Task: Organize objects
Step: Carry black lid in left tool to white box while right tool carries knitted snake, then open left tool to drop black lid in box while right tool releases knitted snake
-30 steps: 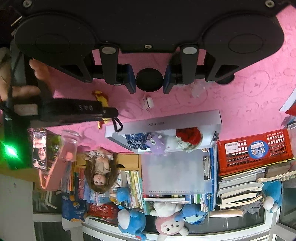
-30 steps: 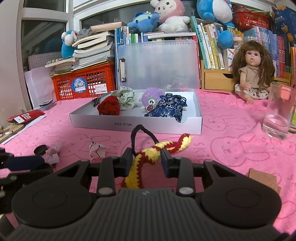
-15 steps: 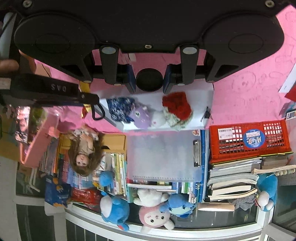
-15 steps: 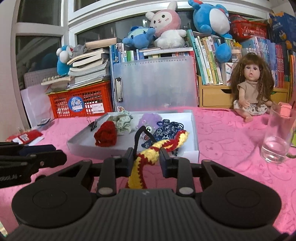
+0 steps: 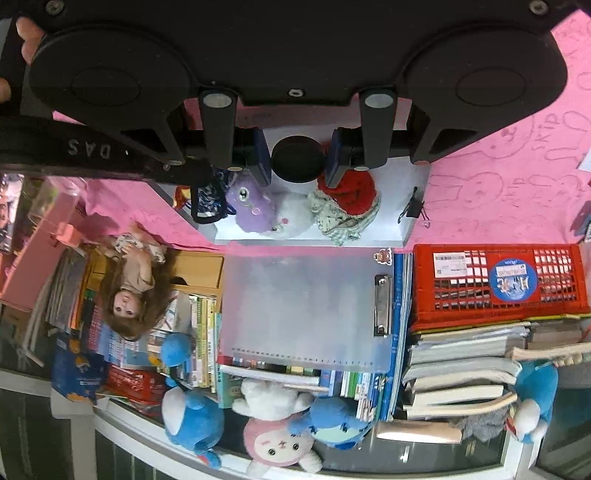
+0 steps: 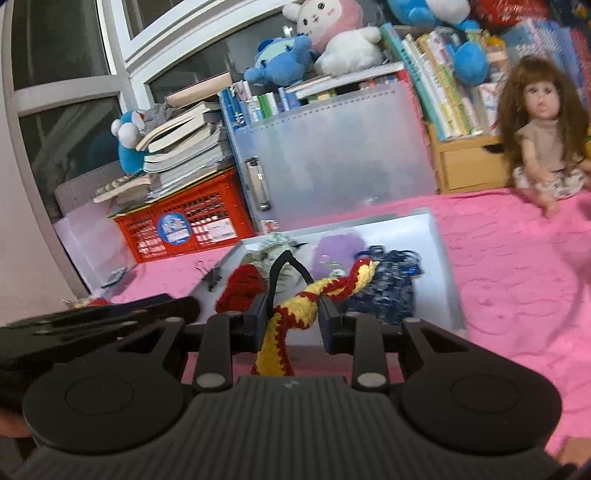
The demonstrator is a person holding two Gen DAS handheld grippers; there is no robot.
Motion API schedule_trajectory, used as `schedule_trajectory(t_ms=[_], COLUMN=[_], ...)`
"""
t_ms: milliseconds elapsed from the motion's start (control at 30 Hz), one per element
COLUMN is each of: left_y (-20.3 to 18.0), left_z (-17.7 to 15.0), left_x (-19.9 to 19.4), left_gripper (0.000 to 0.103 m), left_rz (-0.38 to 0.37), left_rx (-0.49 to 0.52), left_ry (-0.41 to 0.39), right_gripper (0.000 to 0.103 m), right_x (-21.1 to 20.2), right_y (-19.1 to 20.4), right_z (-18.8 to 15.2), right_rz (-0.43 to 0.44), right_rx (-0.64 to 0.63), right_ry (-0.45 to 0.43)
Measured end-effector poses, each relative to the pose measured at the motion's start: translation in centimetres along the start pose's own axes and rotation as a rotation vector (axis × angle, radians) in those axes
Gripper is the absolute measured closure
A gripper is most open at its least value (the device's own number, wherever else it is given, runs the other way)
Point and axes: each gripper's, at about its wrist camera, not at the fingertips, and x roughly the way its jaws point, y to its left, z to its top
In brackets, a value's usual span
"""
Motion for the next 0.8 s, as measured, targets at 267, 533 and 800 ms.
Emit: schedule_trajectory(t_ms=[267,533,800], left_y=[1.2,1.4,1.1], left_z=[0.4,0.0,0.4], left_x=[4.7,7.3,8.4], left_gripper=[0.073,0.073,0.073], left_rz=[-0.012,0.018,0.064], left_rx=[-0.053,-0.045,-0.024], left_ry=[0.038,0.065,0.096], right_gripper=[0.07,0.07,0.07], right_x=[2.8,4.7,5.8], right_y=[-0.6,-1.1,-1.6], right_z=[0.4,0.4,1.3], right_rz=[-0.009,-0.043,-0.112], right_rx=[-0.044,-0.065,-0.042], right_ry=[0.055,0.088,0.069])
